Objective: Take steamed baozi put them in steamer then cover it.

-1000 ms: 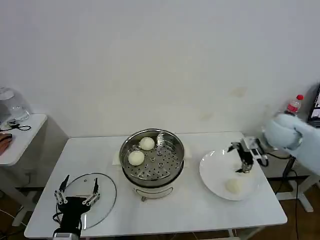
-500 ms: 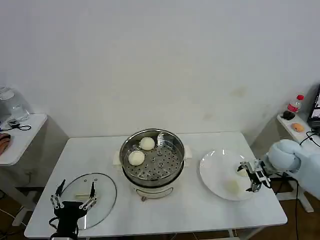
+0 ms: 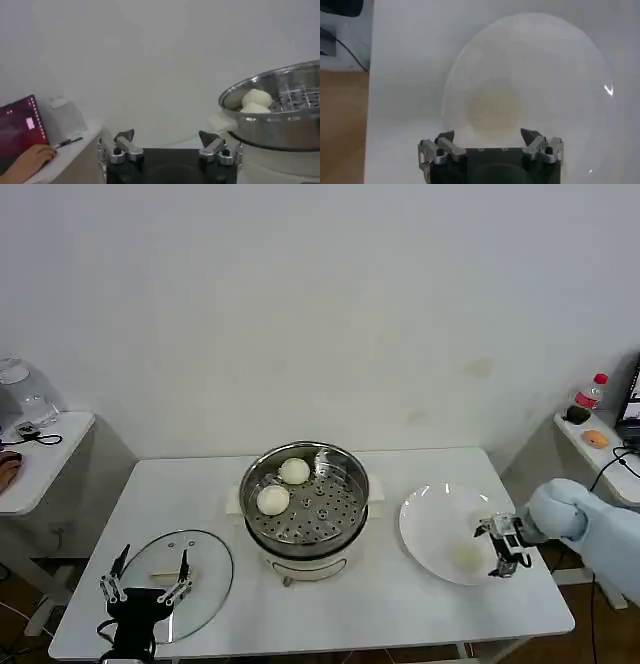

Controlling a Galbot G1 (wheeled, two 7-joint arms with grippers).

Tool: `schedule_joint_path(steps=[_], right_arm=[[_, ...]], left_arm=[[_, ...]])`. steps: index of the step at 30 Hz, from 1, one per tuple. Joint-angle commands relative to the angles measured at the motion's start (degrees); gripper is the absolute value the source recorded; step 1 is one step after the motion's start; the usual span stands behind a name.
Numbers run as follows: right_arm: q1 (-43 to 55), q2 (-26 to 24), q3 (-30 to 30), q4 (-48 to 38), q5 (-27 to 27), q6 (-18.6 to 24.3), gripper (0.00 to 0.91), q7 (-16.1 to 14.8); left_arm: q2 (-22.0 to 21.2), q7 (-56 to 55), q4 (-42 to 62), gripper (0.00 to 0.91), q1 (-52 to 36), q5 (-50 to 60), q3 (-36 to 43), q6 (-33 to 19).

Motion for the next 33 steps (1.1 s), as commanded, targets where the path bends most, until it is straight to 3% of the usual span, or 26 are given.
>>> schedule_joint_path(steps=[1, 5, 18, 27, 33], right_arm=[[-1.90, 3.50, 1.59, -3.47, 0.01, -0.10, 0.907, 0.72], [-1.60, 4.34, 0.88, -3.82, 0.41, -0.62, 0.907, 0.55], [-0.13, 3.41, 0.07, -3.81, 0.63, -1.33, 0.635, -0.51], [1.33, 2.78, 0.53, -2.69, 1.86, -1.69, 0.635, -0.88], [10.41, 0.73, -2.55, -2.19, 4.58, -1.21, 0.635, -2.21]], left_arm=[[-0.02, 0.02, 0.12, 0.907, 0.08, 0.01, -0.13, 0.04], [-0.02, 0.03, 0.12, 0.907, 0.02, 0.00, -0.26, 0.07], [-0.02, 0.06, 0.24, 0.907, -0.43, -0.11, -0.22, 0.11], [0.03, 0.02, -0.14, 0.907, -0.25, -0.17, -0.25, 0.09], [0.15, 0.01, -0.20, 0.907, -0.45, -0.30, -0.32, 0.09]])
